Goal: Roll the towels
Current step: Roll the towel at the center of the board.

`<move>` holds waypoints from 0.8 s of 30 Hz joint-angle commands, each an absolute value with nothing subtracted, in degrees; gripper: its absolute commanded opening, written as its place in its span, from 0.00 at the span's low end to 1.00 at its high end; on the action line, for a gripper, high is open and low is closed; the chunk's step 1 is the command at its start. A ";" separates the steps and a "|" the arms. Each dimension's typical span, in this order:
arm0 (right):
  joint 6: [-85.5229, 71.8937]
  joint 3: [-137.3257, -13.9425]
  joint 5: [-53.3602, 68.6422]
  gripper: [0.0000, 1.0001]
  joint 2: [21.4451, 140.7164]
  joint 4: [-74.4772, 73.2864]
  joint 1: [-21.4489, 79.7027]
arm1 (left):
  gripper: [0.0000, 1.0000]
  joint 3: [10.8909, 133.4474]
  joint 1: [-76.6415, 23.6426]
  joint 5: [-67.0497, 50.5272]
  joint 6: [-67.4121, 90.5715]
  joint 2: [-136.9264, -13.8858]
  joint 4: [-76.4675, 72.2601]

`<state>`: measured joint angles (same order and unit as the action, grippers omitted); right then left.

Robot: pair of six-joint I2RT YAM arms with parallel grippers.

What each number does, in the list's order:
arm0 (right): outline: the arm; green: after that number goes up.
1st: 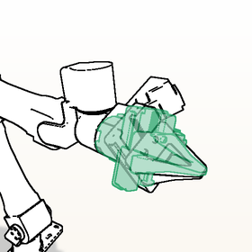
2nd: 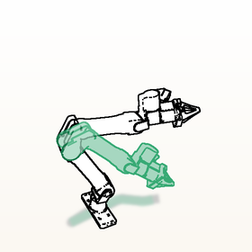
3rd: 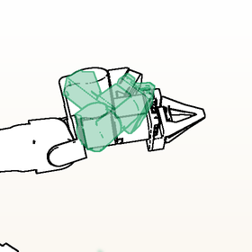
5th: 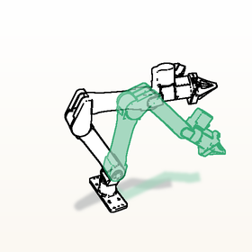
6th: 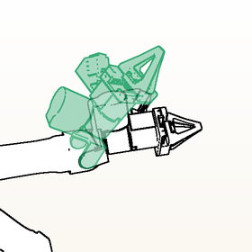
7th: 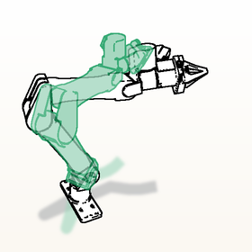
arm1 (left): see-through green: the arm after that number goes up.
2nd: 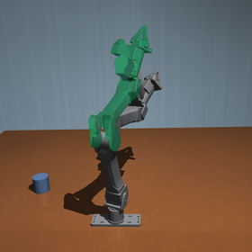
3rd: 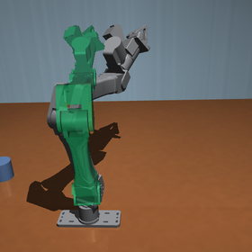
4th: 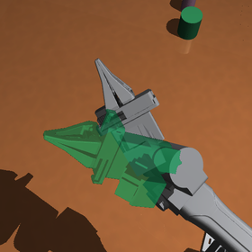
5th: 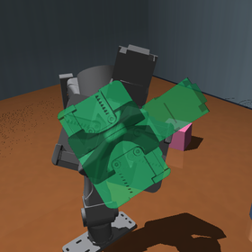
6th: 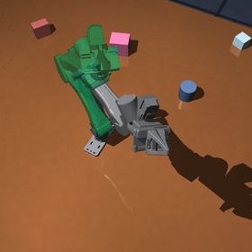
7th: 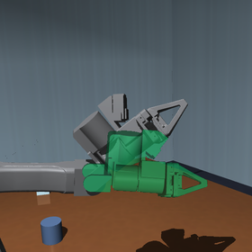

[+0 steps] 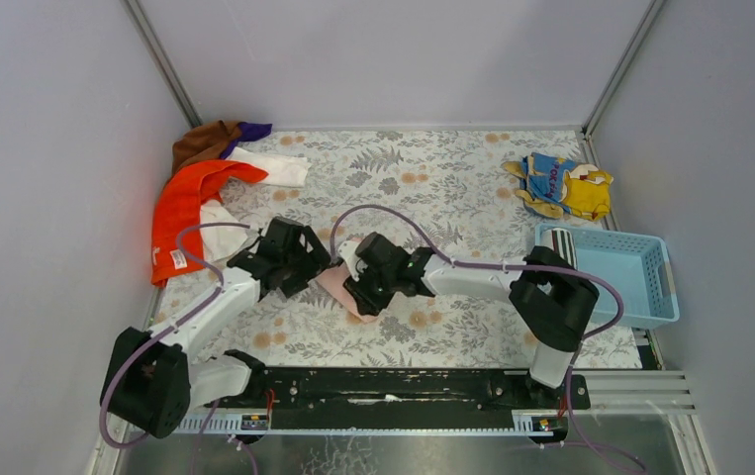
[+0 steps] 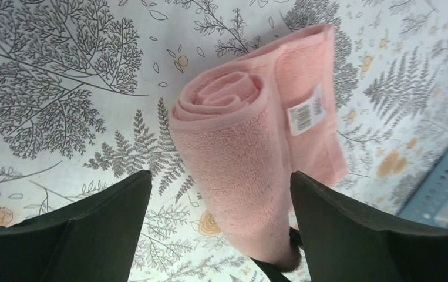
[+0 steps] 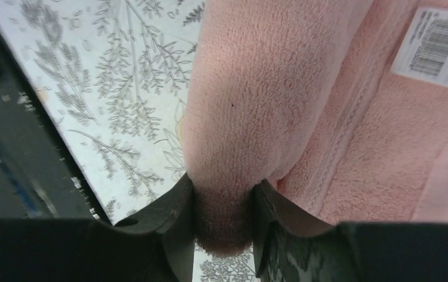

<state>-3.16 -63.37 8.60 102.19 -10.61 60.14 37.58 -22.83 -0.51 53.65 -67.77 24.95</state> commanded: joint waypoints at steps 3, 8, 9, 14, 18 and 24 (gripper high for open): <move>-10.38 -59.94 37.43 0.27 107.66 -13.48 54.47 | 0.89 39.44 -21.06 1.95 52.11 -61.69 32.23; -14.98 -57.87 46.81 0.27 109.55 -8.85 49.84 | 0.89 36.57 -21.00 -0.94 52.79 -60.29 31.03; -15.85 -57.68 47.82 0.27 110.19 -8.15 49.09 | 0.88 35.89 -21.03 -1.49 52.82 -60.62 30.38; -19.03 -56.98 53.49 0.27 114.69 -4.50 46.13 | 0.85 34.33 -21.06 -2.22 52.52 -64.48 26.93; -20.68 -56.62 52.77 0.28 115.95 -3.10 45.33 | 0.81 34.66 -21.09 -1.50 51.78 -69.99 24.22; -20.05 -55.78 42.78 0.33 110.40 -4.96 45.42 | 0.71 33.13 -21.14 -1.76 51.19 -77.79 20.14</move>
<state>-19.97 -59.20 53.17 112.09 3.57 44.21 35.09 -21.32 -3.46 53.04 -73.30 21.80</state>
